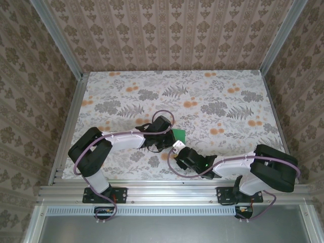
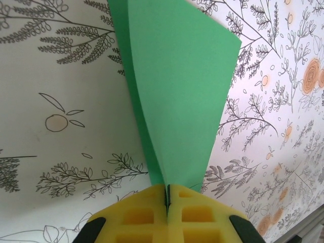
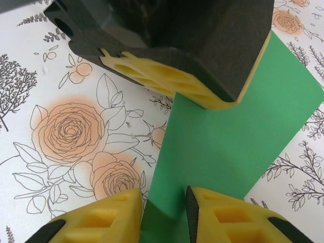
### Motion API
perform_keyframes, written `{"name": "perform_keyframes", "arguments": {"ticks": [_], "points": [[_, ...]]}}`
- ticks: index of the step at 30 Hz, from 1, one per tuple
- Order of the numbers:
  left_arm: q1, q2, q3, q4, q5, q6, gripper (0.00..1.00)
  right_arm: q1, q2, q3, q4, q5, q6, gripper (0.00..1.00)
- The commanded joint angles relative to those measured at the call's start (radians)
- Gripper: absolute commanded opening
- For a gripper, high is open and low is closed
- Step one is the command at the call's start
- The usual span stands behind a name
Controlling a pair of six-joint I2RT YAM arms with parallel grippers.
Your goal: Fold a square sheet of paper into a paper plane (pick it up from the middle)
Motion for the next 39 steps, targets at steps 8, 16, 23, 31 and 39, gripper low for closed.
{"name": "perform_keyframes", "arguments": {"ticks": [8, 16, 23, 31, 39], "points": [[-0.007, 0.009, 0.027, -0.015, 0.0, -0.019, 0.0, 0.008, -0.003, 0.007, 0.009, 0.04, 0.004, 0.16], [-0.006, -0.017, 0.017, -0.035, -0.026, -0.022, 0.21, -0.002, -0.004, -0.026, 0.065, -0.016, 0.061, 0.03], [0.003, -0.068, -0.013, -0.044, -0.056, -0.008, 0.5, -0.048, -0.02, -0.1, 0.207, -0.143, 0.148, 0.01], [0.027, -0.059, -0.027, -0.052, -0.037, 0.008, 0.55, -0.073, -0.061, -0.148, 0.275, -0.283, 0.014, 0.02], [0.052, -0.043, -0.022, -0.089, -0.019, 0.035, 0.49, -0.073, -0.058, -0.135, 0.23, -0.252, -0.154, 0.03]]}}
